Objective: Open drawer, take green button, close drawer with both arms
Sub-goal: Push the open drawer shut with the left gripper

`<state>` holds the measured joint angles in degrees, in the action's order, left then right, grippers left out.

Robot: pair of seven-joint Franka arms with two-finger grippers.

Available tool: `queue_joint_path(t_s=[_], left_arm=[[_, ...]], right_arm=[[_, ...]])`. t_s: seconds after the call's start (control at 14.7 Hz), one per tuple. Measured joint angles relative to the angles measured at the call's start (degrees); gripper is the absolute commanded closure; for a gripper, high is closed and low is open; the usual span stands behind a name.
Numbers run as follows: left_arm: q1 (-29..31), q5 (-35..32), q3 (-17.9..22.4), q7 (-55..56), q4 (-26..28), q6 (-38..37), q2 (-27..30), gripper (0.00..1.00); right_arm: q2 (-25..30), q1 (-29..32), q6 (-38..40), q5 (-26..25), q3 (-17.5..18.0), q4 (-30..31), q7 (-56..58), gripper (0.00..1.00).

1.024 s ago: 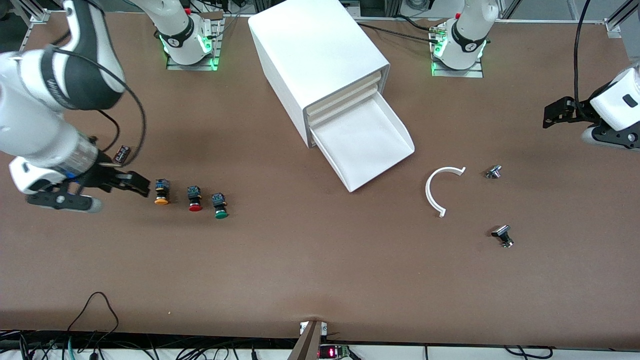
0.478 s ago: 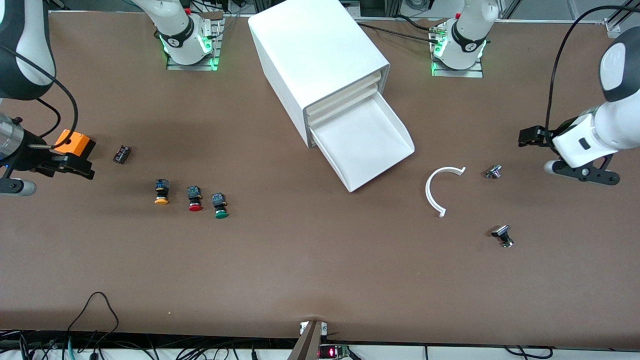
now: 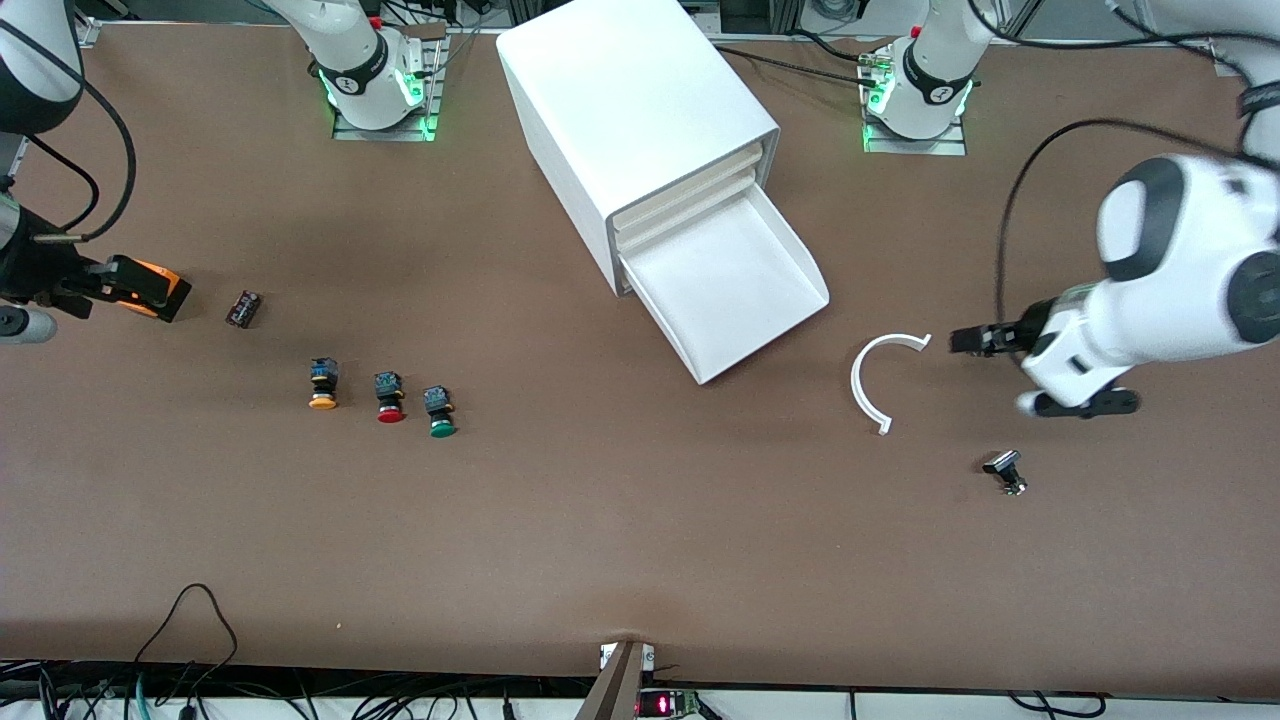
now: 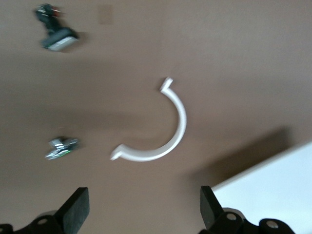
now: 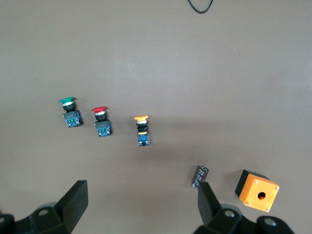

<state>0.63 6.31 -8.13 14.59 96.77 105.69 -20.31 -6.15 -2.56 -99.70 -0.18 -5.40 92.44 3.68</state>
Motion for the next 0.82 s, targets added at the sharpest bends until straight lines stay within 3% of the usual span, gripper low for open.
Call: queue_joint_path(t_s=[0.41, 0.82], left_arm=[[-9.0, 0.3, -1.2, 21.7, 9.1, 26.6, -8.2, 0.0], [-14.8, 0.3, -1.4, 32.4, 13.8, 35.1, -10.9, 0.0]], right_arm=[[1.9, -0.2, -0.1, 0.0, 0.8, 2.0, -0.3, 0.0], [2.7, -0.3, -0.1, 0.0, 0.8, 2.2, -0.5, 0.0]])
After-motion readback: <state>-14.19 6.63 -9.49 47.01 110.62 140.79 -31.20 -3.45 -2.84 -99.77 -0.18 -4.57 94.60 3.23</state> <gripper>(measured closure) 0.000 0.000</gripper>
